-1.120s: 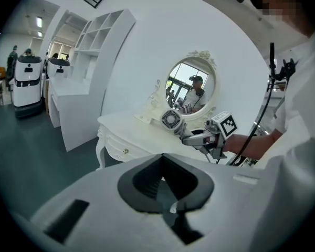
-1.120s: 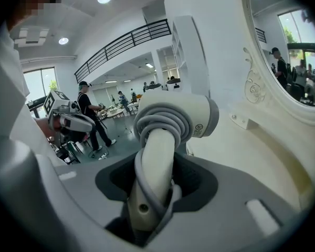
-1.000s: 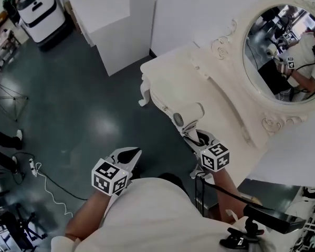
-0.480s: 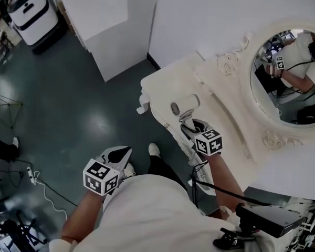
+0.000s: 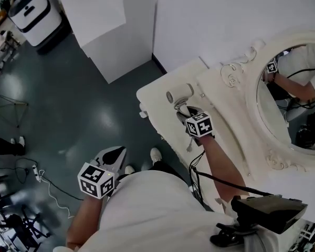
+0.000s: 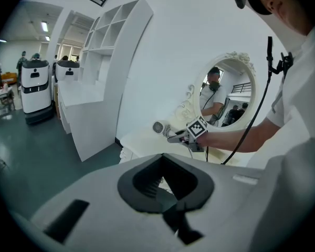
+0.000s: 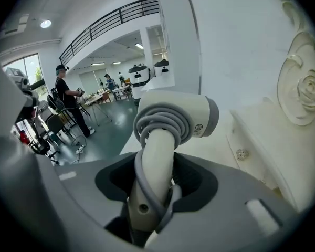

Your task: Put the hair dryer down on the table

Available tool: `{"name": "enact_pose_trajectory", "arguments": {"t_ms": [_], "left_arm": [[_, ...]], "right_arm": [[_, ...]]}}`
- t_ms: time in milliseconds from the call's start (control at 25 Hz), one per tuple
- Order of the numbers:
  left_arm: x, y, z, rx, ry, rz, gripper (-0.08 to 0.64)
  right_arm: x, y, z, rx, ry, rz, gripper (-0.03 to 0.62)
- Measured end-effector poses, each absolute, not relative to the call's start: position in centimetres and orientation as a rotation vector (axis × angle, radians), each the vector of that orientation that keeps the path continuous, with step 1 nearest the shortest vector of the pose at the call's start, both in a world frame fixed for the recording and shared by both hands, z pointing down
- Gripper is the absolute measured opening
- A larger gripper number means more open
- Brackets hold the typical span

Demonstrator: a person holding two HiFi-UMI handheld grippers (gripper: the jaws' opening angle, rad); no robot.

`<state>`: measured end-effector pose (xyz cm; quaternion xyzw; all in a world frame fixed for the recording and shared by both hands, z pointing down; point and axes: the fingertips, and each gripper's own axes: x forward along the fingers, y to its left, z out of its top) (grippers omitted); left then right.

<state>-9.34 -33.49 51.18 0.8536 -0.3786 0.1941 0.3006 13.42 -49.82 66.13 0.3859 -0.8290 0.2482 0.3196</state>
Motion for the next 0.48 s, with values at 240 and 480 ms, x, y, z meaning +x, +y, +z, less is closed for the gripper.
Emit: {"name": "enact_pose_trajectory", "arguments": {"t_ms": [240, 480], "left_arm": [[-9.3, -35.1, 51.7, 2.182, -1.105, 0.518, 0.003], [-9.5, -36.5, 51.9, 2.138, -1.162, 0.526, 0.003]], "right_arm": [[13.7, -54.2, 69.7, 1.007, -2.132, 0.67, 0.178], [14.0, -56.6, 72.0, 1.025, -2.082, 0.68, 0.178]]}}
